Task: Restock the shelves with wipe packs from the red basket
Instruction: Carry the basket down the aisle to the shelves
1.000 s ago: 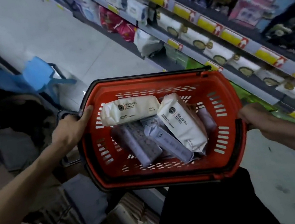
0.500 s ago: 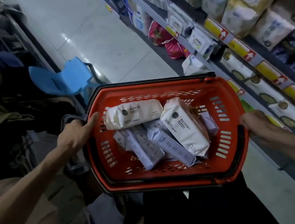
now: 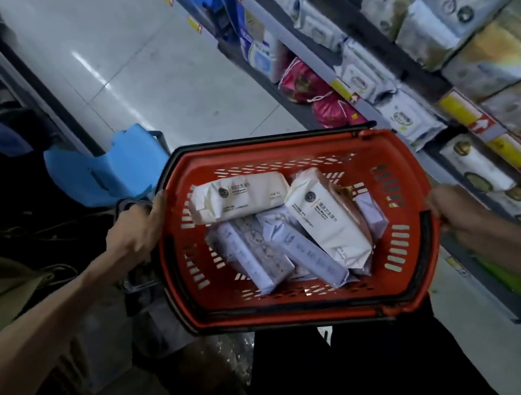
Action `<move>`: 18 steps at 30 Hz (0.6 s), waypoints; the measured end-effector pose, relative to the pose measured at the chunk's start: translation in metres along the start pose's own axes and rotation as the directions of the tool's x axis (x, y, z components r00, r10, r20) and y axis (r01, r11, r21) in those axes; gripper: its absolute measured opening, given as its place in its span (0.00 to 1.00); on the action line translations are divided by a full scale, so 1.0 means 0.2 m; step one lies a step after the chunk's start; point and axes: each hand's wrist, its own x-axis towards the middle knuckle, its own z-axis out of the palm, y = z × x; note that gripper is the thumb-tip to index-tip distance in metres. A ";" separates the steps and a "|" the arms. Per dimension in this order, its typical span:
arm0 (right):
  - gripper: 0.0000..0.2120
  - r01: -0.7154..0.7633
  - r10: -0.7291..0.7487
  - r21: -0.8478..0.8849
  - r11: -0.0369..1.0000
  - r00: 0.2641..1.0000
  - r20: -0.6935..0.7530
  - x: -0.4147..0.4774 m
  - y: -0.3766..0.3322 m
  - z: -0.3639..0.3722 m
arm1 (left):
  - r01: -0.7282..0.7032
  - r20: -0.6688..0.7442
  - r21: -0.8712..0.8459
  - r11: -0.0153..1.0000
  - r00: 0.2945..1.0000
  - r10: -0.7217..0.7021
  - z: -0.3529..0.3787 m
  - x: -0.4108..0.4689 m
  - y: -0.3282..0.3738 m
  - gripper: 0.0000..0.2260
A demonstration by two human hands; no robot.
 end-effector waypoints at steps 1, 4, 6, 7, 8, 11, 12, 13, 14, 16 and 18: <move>0.17 -0.010 0.010 0.023 1.000 1.000 -0.004 0.00 -0.07 0.04 | -0.018 0.007 0.000 1.000 1.000 0.018 -0.05 0.08 -0.03 0.42; 0.18 -0.018 0.021 0.071 0.997 0.999 -0.030 0.00 -0.29 0.17 | -0.048 0.013 -0.018 0.999 0.999 0.048 -0.23 0.30 -0.09 0.38; 0.19 -0.024 0.026 0.072 0.997 0.999 -0.035 -0.02 -0.45 0.25 | -0.054 0.025 -0.007 0.998 0.998 0.055 -0.35 0.44 -0.13 0.39; 0.18 -0.028 0.031 0.089 0.996 0.999 -0.035 -0.01 -0.52 0.28 | -0.055 0.026 0.006 0.998 0.998 0.055 -0.42 0.52 -0.14 0.40; 0.18 -0.031 0.035 0.102 0.994 0.999 -0.036 0.00 -0.60 0.32 | -0.054 0.022 0.019 0.998 0.998 0.054 -0.49 0.61 -0.15 0.40; 0.16 -0.004 0.007 0.126 0.992 1.000 -0.030 0.06 -0.85 0.44 | -0.083 0.014 0.035 0.996 0.996 0.083 -0.71 0.92 -0.14 0.40; 0.19 -0.017 0.021 0.149 0.989 0.999 -0.030 0.12 -0.97 0.48 | -0.068 0.002 0.037 0.997 0.998 0.068 -0.81 1.04 -0.11 0.40; 0.21 -0.024 0.031 0.159 0.987 0.999 -0.039 0.14 -1.01 0.50 | -0.079 -0.013 0.058 0.995 0.997 0.080 -0.85 1.10 -0.12 0.41; 0.22 -0.033 0.040 0.160 0.987 0.998 -0.040 0.14 -1.02 0.51 | -0.081 -0.010 0.074 0.994 0.997 0.082 -0.87 1.12 -0.12 0.41; 0.21 -0.049 0.053 0.164 0.985 0.998 -0.026 0.18 -1.05 0.53 | -0.094 -0.011 0.085 0.992 0.995 0.096 -0.90 1.16 -0.11 0.41; 0.19 -0.050 0.055 0.138 0.989 0.998 -0.033 0.25 -1.16 0.57 | -0.080 -0.014 0.090 0.993 0.997 0.082 -1.00 1.30 -0.07 0.41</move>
